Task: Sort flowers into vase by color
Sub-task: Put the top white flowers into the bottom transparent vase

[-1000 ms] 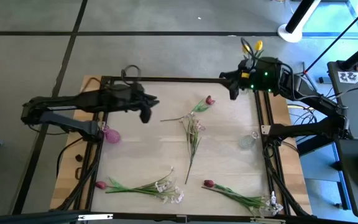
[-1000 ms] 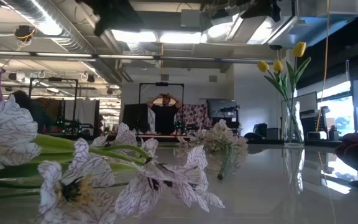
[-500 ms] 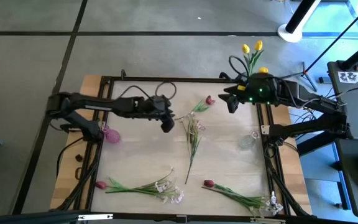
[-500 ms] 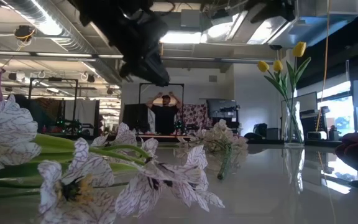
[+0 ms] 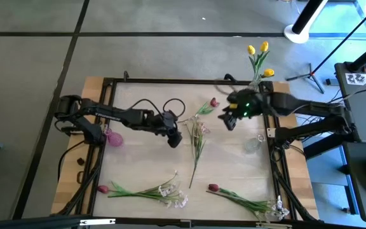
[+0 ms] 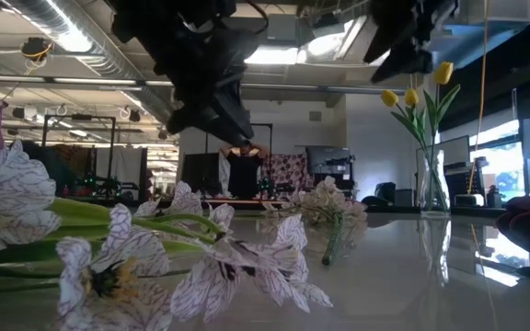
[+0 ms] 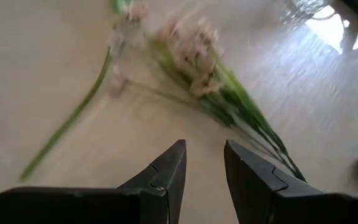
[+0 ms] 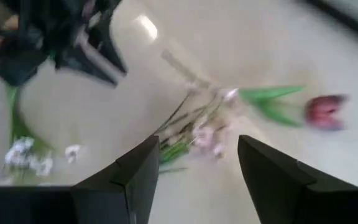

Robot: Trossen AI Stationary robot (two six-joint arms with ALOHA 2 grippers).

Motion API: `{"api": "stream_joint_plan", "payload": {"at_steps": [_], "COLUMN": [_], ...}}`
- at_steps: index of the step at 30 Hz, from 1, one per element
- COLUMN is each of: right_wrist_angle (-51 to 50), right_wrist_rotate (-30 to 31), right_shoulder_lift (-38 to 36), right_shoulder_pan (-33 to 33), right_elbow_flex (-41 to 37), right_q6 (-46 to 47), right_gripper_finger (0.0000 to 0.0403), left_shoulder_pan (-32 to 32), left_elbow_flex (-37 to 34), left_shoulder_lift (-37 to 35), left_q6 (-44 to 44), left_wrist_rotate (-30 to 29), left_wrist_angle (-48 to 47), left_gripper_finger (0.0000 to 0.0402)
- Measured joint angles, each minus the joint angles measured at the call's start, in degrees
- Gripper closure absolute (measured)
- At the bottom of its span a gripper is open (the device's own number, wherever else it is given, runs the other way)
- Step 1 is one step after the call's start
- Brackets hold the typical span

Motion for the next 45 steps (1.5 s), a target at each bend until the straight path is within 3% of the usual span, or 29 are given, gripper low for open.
{"api": "stream_joint_plan", "payload": {"at_steps": [5,10,15,19,22,25,35,40,45], "right_wrist_angle": [11.12,15.82,15.55,15.76,17.94,18.51,29.43,32.41,34.34], "right_wrist_rotate": [-2.82,1.34,5.55,7.07,10.38,9.50,9.44,8.77,9.57], "right_shoulder_lift": [2.81,7.02,13.34,17.88,20.86,23.75,30.50,34.88,36.31], "right_shoulder_pan": [5.65,12.65,15.46,15.07,14.29,13.07,12.04,9.87,8.77], "right_elbow_flex": [-6.75,-9.91,-9.97,-9.98,-9.98,-9.99,-9.95,-9.95,-9.95], "right_q6": [6.47,17.41,29.44,40.06,43.37,47.55,49.50,47.94,47.85], "right_gripper_finger": [0.0137,0.0079,0.0062,0.0061,0.0061,0.0061,0.0064,0.0101,0.0169], "left_shoulder_pan": [-1.47,-3.23,-5.18,-7.53,-10.01,-12.11,-16.21,-16.56,-16.56], "left_elbow_flex": [0.00,-0.02,-1.83,-3.55,-4.21,-4.31,-4.33,-4.33,-4.33], "left_shoulder_lift": [0.00,0.00,0.00,-0.02,-0.01,-0.02,-0.02,-0.02,-0.02], "left_q6": [-3.82,-7.58,-15.42,-21.49,-28.02,-35.08,-39.13,-40.32,-40.18], "left_wrist_rotate": [0.41,0.91,-0.61,-2.18,-4.70,-7.31,-7.46,-8.14,-8.74], "left_wrist_angle": [-6.22,-7.31,-7.44,-7.31,-7.40,-7.32,-7.03,-5.38,-4.59], "left_gripper_finger": [0.0296,0.0276,0.0246,0.0243,0.0249,0.0255,0.0257,0.0257,0.0257]}}
